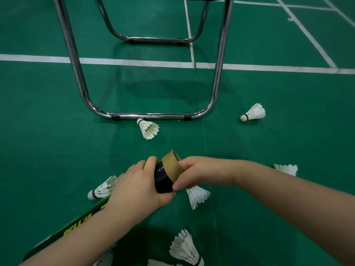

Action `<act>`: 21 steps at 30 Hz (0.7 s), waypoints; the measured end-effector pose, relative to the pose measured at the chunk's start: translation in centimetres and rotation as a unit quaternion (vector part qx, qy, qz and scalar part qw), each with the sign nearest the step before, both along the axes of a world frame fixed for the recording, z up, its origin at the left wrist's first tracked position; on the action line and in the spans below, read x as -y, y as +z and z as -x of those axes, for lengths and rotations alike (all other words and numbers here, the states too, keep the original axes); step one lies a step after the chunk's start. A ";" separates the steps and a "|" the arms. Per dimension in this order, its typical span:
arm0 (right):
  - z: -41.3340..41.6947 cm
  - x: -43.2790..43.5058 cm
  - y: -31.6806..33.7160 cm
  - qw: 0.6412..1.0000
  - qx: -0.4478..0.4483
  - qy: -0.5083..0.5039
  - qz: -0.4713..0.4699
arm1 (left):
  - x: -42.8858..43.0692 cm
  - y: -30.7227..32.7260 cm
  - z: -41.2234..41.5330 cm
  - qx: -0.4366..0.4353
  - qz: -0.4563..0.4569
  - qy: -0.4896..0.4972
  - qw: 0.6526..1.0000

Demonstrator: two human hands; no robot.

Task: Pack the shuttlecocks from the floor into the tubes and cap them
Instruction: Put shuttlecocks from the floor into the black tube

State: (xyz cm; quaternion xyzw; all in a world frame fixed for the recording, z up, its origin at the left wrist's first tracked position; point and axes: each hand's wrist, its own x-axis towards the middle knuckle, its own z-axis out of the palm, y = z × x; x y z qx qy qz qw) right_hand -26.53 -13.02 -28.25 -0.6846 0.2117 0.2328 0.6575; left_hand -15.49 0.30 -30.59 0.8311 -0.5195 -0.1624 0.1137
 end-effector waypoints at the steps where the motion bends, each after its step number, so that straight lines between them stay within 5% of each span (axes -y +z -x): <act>1: 0.0 -0.1 0.0 0.999 -0.011 0.023 -0.020 | -0.1 0.0 0.3 0.018 0.005 -0.016 1.000; 5: 0.3 -1.7 -0.7 0.999 -0.020 0.033 -0.031 | -0.6 -1.1 0.6 0.060 0.061 -0.069 0.994; 7: 0.7 -2.9 -1.1 0.993 0.008 -0.115 -0.027 | -0.5 -1.0 0.5 0.056 0.038 -0.069 0.995; 10: 2.7 -3.2 -1.3 0.921 0.089 -0.379 0.001 | 0.0 -0.3 0.4 0.023 -0.020 -0.033 0.999; 12: 4.7 -2.9 -2.2 0.883 0.053 -0.463 0.053 | -0.1 -0.4 0.4 0.027 -0.039 -0.037 0.998; 16: 8.2 -4.3 -4.9 0.884 -0.083 -0.457 0.062 | -1.2 -1.4 0.6 0.033 -0.066 -0.052 0.996; 21: 9.0 -6.3 -6.6 0.900 -0.126 -0.411 0.066 | -1.6 -1.9 1.5 0.038 -0.078 -0.057 0.995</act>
